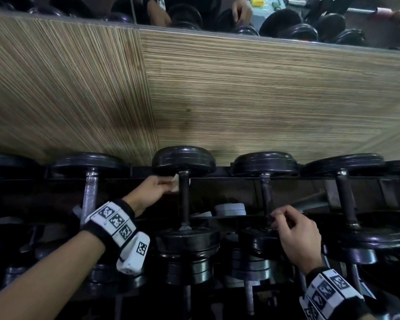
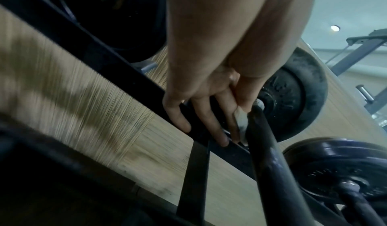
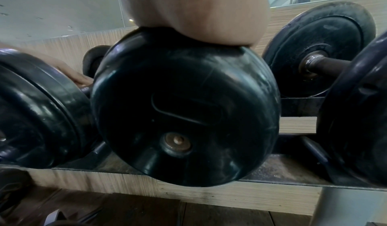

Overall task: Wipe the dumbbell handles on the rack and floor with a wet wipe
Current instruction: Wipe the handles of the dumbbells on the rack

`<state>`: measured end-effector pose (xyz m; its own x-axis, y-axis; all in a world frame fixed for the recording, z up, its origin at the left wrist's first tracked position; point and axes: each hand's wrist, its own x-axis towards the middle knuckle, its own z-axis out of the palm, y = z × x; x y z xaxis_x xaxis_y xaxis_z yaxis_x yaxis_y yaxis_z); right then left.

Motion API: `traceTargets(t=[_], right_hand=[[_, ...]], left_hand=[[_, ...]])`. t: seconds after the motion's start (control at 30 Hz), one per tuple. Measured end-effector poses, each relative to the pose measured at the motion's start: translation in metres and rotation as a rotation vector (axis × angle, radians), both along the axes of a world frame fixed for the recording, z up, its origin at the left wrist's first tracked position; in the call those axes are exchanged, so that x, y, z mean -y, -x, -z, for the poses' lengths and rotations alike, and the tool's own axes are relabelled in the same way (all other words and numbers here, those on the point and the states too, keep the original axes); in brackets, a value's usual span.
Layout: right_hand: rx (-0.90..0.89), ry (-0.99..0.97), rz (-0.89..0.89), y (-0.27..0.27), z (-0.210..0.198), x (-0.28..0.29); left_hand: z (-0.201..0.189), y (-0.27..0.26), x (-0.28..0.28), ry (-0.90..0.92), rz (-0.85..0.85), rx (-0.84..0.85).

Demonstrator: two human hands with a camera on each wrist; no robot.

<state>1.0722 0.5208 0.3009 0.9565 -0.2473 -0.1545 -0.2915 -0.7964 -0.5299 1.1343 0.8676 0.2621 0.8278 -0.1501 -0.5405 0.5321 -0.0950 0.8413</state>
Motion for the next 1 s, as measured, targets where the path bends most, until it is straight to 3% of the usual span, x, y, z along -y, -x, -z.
traceTargets(t=[0.13,0.33,0.47,0.7,1.0], right_hand=[[0.007,-0.008,0.010,0.001,-0.002,-0.001],[-0.004,0.005,0.027,0.000,-0.001,-0.002],[-0.013,0.014,0.026,0.001,-0.001,-0.003],[0.009,0.018,0.045,0.002,0.001,-0.004],[0.010,0.007,0.041,0.001,0.000,-0.003]], left_hand=[[-0.004,0.000,-0.002,-0.060,0.045,-0.030],[0.002,0.035,-0.002,-0.106,0.029,0.106],[0.000,0.026,0.013,-0.151,0.029,0.129],[0.005,0.043,0.003,-0.330,0.156,0.209],[0.010,0.054,0.007,-0.327,0.175,0.181]])
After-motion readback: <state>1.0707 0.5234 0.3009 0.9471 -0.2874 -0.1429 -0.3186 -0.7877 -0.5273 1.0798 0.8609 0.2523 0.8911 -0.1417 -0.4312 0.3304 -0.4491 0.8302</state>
